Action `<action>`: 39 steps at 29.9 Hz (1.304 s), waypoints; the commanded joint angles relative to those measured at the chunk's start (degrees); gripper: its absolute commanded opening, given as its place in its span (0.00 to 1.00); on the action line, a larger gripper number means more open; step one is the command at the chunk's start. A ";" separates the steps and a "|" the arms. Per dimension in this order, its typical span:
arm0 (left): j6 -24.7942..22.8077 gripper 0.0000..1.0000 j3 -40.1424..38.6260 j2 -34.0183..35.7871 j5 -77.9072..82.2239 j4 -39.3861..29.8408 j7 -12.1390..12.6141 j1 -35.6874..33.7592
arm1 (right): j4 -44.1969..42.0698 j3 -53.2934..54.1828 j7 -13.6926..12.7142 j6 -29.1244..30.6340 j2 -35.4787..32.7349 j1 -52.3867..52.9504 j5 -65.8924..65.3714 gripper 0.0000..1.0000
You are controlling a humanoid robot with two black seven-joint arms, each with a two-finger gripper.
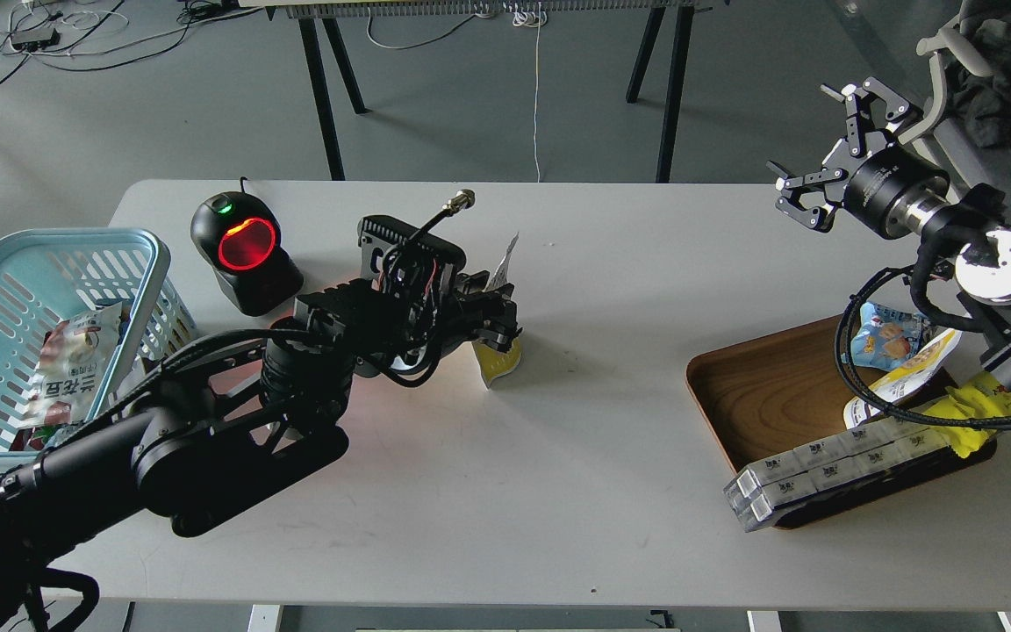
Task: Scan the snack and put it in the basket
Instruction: 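Reach the left gripper to the standing packet and grasp it, then hold the packet with the left gripper in front of the scanner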
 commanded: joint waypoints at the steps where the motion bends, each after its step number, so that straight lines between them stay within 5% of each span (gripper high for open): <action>1: 0.00 0.00 -0.43 0.99 0.00 -1.52 -0.01 0.07 | -0.07 0.00 -0.01 0.00 -0.08 0.25 0.00 0.97; 13: 0.00 0.00 -3.51 12.41 0.00 -9.86 -2.96 -1.77 | -0.07 -0.08 -0.01 0.00 0.71 0.25 0.00 0.97; 20: 0.00 0.00 -4.56 21.03 -0.09 -12.33 -9.98 -2.04 | -0.07 0.00 -0.01 0.00 0.89 0.25 0.00 0.97; 32: 0.00 0.00 -4.47 25.16 -0.09 -14.44 -19.92 -1.42 | -0.16 -0.08 -0.01 0.00 0.89 0.25 -0.08 0.97; 39: 0.00 0.00 -4.74 28.59 -1.14 -14.44 -22.56 -2.04 | -0.16 -1.05 -0.01 0.00 0.89 0.34 -0.08 0.97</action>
